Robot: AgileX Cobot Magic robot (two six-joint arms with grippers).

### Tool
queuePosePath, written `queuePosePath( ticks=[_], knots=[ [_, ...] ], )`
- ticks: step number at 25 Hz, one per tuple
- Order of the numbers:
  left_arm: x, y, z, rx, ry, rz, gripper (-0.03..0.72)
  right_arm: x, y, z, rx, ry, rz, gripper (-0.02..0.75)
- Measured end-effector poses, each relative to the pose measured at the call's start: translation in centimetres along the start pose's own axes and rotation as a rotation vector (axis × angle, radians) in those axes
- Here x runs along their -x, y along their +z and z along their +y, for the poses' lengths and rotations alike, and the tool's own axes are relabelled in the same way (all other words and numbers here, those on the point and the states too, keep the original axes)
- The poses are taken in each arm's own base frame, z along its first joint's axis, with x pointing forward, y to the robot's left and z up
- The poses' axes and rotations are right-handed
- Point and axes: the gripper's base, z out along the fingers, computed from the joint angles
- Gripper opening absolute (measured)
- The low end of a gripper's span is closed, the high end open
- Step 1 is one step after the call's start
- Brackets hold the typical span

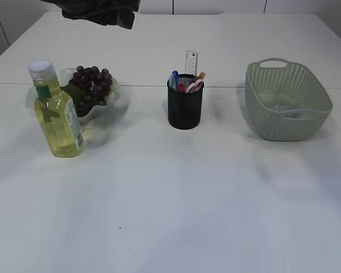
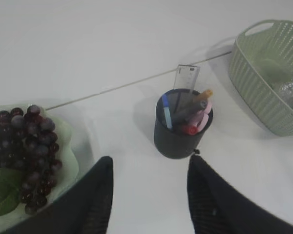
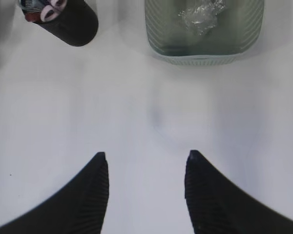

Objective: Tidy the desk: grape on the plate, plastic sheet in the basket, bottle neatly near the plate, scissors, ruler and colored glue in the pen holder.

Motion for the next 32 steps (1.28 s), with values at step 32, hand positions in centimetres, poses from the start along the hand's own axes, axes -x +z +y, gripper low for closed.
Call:
queuePosePath(
  ticks=[32],
  knots=[
    [-1.1, -14.5, 6.0, 0.259, -0.068, 0.068, 0.349, -5.7, -6.0, 1.5, 0.077, -0.123, -0.128, 0.405]
  ],
)
